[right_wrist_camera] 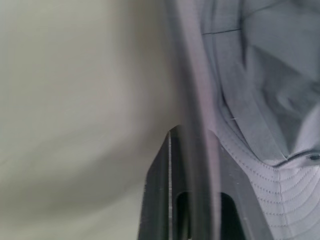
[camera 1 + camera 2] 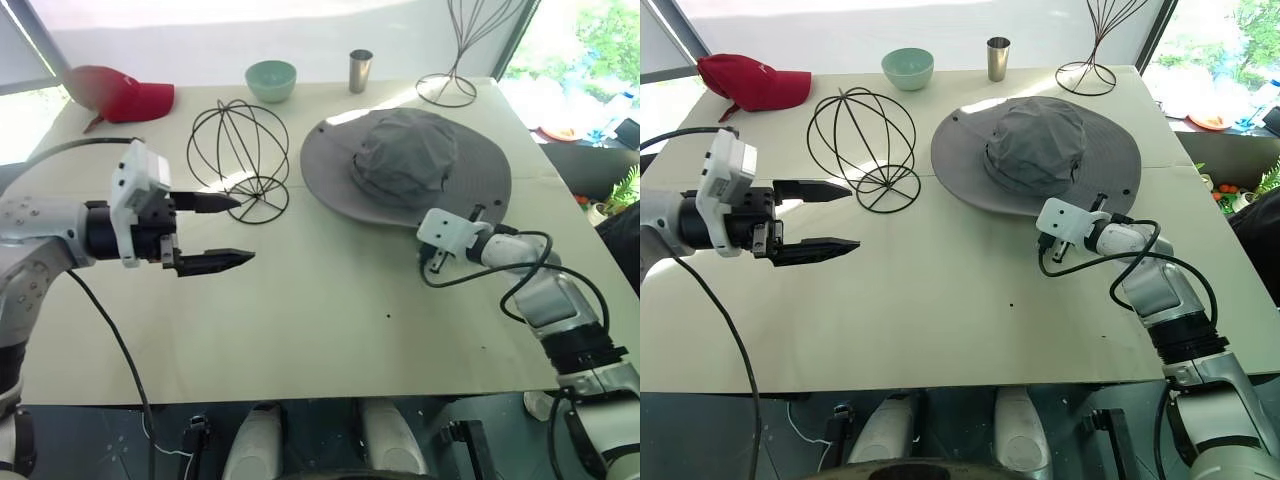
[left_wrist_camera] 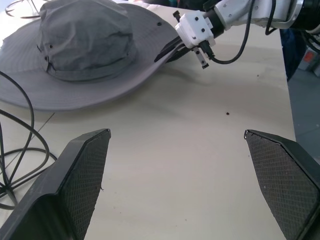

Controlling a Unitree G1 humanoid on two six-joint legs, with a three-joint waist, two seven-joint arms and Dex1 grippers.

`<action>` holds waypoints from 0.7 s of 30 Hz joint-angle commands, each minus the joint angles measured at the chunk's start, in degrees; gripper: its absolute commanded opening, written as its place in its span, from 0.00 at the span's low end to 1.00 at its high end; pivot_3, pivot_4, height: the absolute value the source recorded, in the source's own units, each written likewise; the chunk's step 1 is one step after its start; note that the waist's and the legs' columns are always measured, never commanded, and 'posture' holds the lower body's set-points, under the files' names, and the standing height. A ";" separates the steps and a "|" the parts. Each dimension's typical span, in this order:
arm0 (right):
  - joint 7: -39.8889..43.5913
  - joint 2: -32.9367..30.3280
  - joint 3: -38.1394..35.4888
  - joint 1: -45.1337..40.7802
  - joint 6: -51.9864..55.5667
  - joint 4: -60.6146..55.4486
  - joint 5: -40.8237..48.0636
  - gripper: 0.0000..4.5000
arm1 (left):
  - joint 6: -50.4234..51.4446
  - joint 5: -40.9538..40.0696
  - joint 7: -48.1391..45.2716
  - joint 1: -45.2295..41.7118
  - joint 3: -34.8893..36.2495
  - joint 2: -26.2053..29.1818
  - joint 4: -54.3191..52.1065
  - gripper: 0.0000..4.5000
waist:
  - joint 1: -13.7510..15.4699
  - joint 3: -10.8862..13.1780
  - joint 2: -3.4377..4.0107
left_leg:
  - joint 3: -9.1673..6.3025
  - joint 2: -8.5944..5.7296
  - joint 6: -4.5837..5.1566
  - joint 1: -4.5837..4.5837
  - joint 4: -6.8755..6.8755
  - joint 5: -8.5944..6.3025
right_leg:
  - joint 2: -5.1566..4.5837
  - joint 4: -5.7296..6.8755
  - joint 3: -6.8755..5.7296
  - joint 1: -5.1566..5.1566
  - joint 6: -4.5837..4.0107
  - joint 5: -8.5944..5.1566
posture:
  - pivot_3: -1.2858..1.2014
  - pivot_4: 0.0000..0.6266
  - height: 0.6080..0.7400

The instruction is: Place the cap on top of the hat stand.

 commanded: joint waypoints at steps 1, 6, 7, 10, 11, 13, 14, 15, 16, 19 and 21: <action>0.67 3.05 -7.45 -3.90 6.11 -7.60 9.54 0.01 | -0.58 -0.60 0.71 0.72 3.14 0.20 -1.01 1.00 | -0.14 0.01 0.03 | 0.00 0.00 0.00 0.00 -0.01 0.00 | 0.01 0.01 0.00 -0.01 0.00 0.00 | 0.52 0.24 1.00; 1.98 3.61 -11.16 -12.76 10.70 -9.42 15.77 0.01 | -0.49 -1.44 3.72 0.20 6.16 -0.85 0.33 1.00 | -0.04 0.04 0.07 | -0.01 0.00 0.00 -0.02 -0.01 0.00 | 0.01 0.05 0.00 -0.05 0.00 0.00 | 0.52 0.24 1.00; 2.68 3.24 -11.13 -14.94 10.30 -8.80 16.32 0.01 | 0.12 -2.24 4.53 0.07 7.06 -1.15 0.32 1.00 | -0.03 0.04 0.07 | -0.01 0.00 0.00 -0.02 0.00 0.00 | 0.01 0.05 0.00 -0.06 0.00 0.00 | 0.52 0.24 1.00; 5.60 2.21 -8.62 -23.29 5.90 -4.36 15.32 0.01 | 1.76 -4.16 6.27 1.22 10.89 -0.90 0.24 1.00 | -0.12 0.05 0.08 | -0.02 0.00 0.00 -0.04 -0.02 0.00 | 0.00 0.04 -0.01 -0.08 0.00 0.00 | 0.52 0.24 1.00; 6.55 2.26 -7.30 -26.43 3.84 -2.12 14.44 0.01 | 2.40 -4.76 6.91 1.71 12.56 -0.62 0.50 1.00 | -0.34 0.05 0.08 | -0.02 0.00 0.00 -0.05 -0.03 0.00 | 0.00 0.03 -0.01 -0.10 0.00 0.00 | 0.52 0.24 1.00; 7.73 3.46 -4.70 -32.57 -0.21 2.93 12.79 0.01 | 3.74 -5.93 8.47 2.32 16.48 -0.12 1.50 1.00 | -0.68 0.05 0.08 | -0.03 0.00 0.00 -0.07 -0.05 0.00 | 0.01 0.04 -0.02 -0.13 0.00 0.00 | 0.52 0.24 1.00; 8.05 4.40 -3.42 -35.55 -2.49 5.75 11.91 0.01 | 4.48 -6.54 9.38 2.54 18.59 0.12 2.13 1.00 | -0.84 0.05 0.08 | -0.02 0.01 0.00 -0.07 -0.05 0.00 | 0.01 0.05 -0.02 -0.15 0.00 0.00 | 0.52 0.24 1.00; 8.13 5.87 -2.16 -38.88 -4.74 8.94 11.08 0.01 | 5.40 -7.24 10.42 2.83 21.19 0.42 2.90 1.00 | -1.23 0.05 0.08 | -0.03 0.01 0.00 -0.09 -0.07 0.00 | 0.00 0.05 -0.02 -0.17 0.00 0.00 | 0.52 0.24 1.00; 8.19 7.31 -1.22 -41.71 -6.79 11.84 10.51 0.01 | 6.22 -7.84 11.26 3.22 23.52 0.72 3.51 1.00 | -1.39 0.05 0.08 | -0.03 0.01 0.00 -0.10 -0.06 0.00 | 0.01 0.06 -0.02 -0.18 0.00 0.00 | 0.52 0.24 1.00; 7.60 12.12 0.93 -48.46 -12.71 19.59 8.84 0.01 | 8.27 -8.43 12.96 6.06 31.05 1.75 4.57 1.00 | -2.19 0.05 0.09 | -0.01 0.01 0.00 -0.20 -0.08 0.00 | 0.02 0.12 0.00 -0.37 -0.01 0.00 | 0.52 0.24 1.00; 7.76 14.41 2.65 -50.32 -17.56 22.80 7.29 0.01 | 9.37 -8.26 13.29 8.90 35.62 2.38 4.23 1.00 | -2.40 0.05 0.08 | -0.02 0.02 -0.01 -0.43 -0.09 0.01 | 0.01 0.21 0.00 -0.66 -0.02 0.01 | 0.52 0.24 1.00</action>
